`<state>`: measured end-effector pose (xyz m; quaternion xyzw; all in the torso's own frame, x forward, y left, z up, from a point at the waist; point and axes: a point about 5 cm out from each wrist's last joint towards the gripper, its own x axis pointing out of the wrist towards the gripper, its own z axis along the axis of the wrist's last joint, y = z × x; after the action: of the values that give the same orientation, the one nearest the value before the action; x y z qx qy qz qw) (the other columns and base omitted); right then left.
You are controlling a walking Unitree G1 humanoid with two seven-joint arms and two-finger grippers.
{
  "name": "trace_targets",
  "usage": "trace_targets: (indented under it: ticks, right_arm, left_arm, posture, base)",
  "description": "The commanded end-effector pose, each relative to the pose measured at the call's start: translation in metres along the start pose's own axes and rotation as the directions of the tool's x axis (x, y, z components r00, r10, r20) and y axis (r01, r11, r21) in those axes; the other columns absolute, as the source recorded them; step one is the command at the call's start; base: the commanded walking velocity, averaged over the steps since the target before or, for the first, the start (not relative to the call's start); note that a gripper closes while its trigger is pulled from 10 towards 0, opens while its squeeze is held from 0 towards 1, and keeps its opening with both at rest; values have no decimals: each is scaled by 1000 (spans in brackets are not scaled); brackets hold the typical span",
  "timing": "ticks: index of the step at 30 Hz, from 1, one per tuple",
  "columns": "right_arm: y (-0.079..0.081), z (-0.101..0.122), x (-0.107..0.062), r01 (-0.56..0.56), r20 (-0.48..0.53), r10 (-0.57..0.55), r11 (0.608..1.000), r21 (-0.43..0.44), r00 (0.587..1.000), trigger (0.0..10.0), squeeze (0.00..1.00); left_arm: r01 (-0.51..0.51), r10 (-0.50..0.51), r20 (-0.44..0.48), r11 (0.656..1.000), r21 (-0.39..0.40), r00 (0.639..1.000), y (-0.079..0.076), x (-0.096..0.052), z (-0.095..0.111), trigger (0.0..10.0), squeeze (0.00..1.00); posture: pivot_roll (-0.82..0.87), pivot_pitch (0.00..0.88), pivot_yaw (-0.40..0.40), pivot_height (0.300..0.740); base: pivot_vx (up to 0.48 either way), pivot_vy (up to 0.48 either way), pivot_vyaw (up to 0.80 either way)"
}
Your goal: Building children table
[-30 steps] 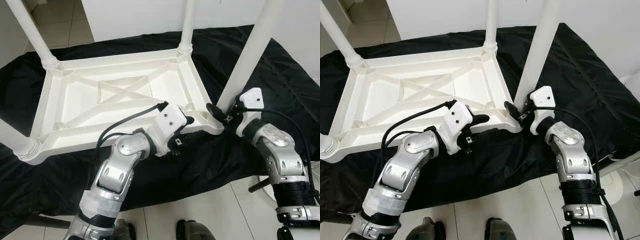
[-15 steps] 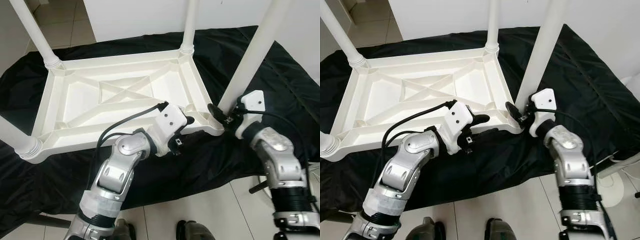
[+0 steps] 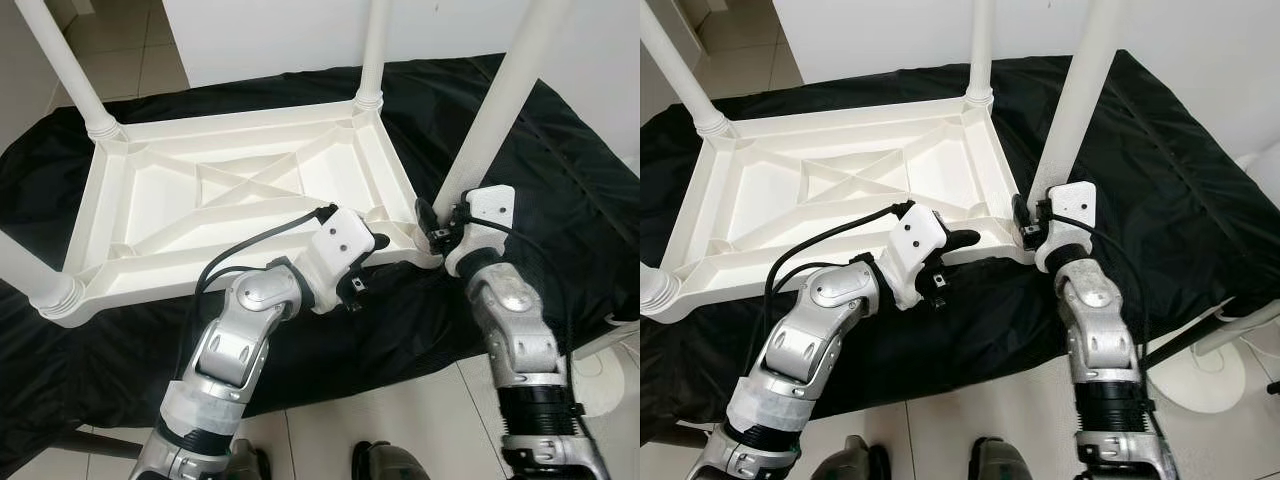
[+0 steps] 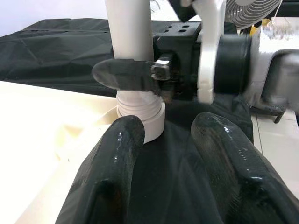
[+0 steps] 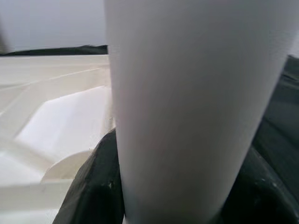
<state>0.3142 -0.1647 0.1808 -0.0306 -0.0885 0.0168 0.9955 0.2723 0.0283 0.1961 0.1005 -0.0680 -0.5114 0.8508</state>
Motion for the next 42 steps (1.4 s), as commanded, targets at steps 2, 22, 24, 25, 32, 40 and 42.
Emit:
trace_targets:
  ticks: [2,22,24,25,32,40,42]
  right_arm:
    - [-1,-18,-5,132,-93,-129,991,31,987,10000,0]
    - [21,0,3,106,-16,-105,991,81,994,10000,1000]
    - [17,1,3,84,-11,-83,993,83,996,10000,1000]
    - [13,2,3,65,-5,-65,995,77,998,10000,1000]
    - [-5,-1,2,-62,-19,63,996,56,998,10000,0]
    - [-4,0,-2,-288,12,288,957,22,958,10000,0]
    - [-5,-3,-4,-370,5,370,929,18,929,10000,0]
  left_arm:
    - [-129,129,-16,992,-13,992,6,-1,-5,10000,0]
    - [-161,161,-8,986,-34,987,10,-2,-4,10000,0]
    - [-162,162,-8,986,-34,987,11,-2,-4,10000,0]
    - [-163,163,-7,986,-33,987,11,-2,-4,10000,0]
    - [-167,167,-7,986,-27,986,13,-3,-4,10000,0]
    - [-185,185,-16,983,9,983,16,-7,-5,10000,0]
    - [-195,195,-17,981,22,981,17,-7,-5,10000,0]
  posture:
    - [-119,112,50,740]
    - [-118,115,41,740]
    - [-118,114,41,740]
    - [-116,114,40,740]
    - [-110,109,41,740]
    - [-101,94,44,740]
    - [-102,92,45,740]
  base:
    - [0,0,0]
    - [0,0,0]
    - [0,0,0]
    - [0,0,0]
    - [0,0,0]
    - [0,0,0]
    - [0,0,0]
